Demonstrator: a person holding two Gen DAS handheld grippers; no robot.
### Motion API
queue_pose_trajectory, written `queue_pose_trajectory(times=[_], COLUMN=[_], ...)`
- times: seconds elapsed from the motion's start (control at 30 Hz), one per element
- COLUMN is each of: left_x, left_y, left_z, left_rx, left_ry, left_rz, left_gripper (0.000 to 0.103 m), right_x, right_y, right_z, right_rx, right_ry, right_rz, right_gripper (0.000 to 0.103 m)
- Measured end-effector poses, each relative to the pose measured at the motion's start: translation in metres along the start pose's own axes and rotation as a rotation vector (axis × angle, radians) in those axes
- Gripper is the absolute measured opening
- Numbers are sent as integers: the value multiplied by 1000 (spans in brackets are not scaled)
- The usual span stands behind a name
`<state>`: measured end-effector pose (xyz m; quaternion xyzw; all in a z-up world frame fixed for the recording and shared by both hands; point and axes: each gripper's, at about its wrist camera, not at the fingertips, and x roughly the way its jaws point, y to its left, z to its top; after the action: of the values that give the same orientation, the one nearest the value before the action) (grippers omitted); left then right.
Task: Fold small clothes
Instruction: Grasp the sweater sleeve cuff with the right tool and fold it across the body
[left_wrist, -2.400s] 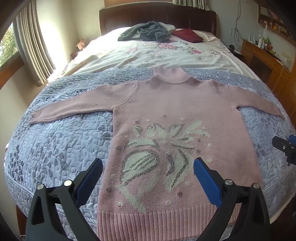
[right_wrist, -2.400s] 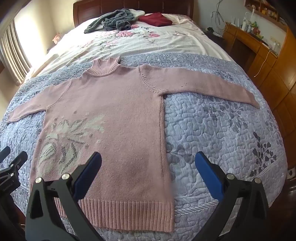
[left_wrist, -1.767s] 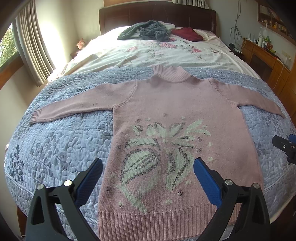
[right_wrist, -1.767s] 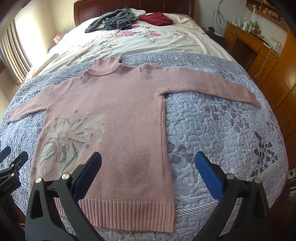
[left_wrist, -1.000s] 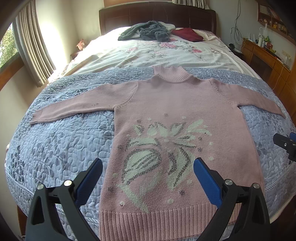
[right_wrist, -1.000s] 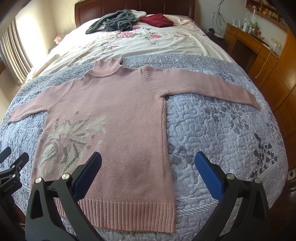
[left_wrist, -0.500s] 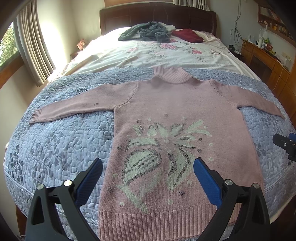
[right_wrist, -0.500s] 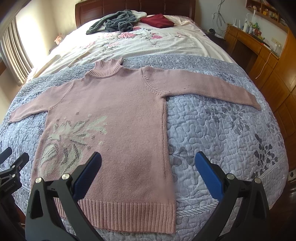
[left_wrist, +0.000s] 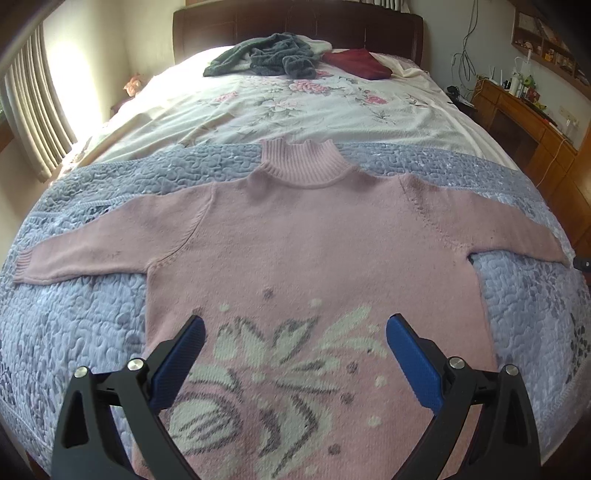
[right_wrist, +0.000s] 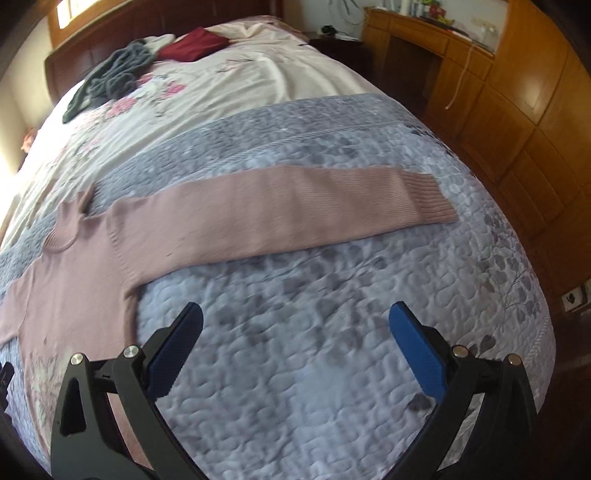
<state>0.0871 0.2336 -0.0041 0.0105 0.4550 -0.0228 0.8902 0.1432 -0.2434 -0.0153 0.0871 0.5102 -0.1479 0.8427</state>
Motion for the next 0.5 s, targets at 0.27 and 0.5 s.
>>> queue_pose_trajectory(times=[0.27, 0.5], left_x=[56, 84], left_y=[-59, -77], left_z=[62, 74], left_rx=[-26, -5], left_ry=[-8, -15], left_rz=[-45, -43], left_gripper=[99, 99], right_x=[109, 158], right_y=[-137, -153], right_z=[62, 77], right_rx=[304, 324], right_ry=[167, 224], right_rz=[58, 83], right_gripper=[100, 76])
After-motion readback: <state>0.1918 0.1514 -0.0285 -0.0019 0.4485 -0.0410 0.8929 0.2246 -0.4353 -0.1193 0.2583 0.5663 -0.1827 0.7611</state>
